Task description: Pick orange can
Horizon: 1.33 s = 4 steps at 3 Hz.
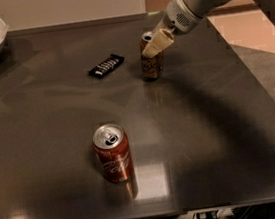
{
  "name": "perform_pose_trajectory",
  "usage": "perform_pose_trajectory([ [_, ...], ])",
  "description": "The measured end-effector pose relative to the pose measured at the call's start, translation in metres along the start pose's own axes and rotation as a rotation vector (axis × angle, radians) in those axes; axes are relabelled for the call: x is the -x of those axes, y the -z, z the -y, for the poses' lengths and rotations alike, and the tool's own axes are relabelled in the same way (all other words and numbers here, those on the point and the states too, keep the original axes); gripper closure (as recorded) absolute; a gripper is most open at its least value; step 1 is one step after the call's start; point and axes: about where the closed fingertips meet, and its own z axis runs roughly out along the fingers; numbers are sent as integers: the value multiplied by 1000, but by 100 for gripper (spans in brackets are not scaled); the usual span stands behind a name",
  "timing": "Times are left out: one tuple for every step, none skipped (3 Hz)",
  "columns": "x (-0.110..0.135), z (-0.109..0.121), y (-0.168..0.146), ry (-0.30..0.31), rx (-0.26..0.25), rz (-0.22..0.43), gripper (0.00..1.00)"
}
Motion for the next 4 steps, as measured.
perform_pose_trajectory([
  [11,-11,25,45,14,9,100],
  [26,-19,55,100,21,13,100],
  [39,-25,79,152,22,14,100],
  [51,-30,98,201,25,20,100],
])
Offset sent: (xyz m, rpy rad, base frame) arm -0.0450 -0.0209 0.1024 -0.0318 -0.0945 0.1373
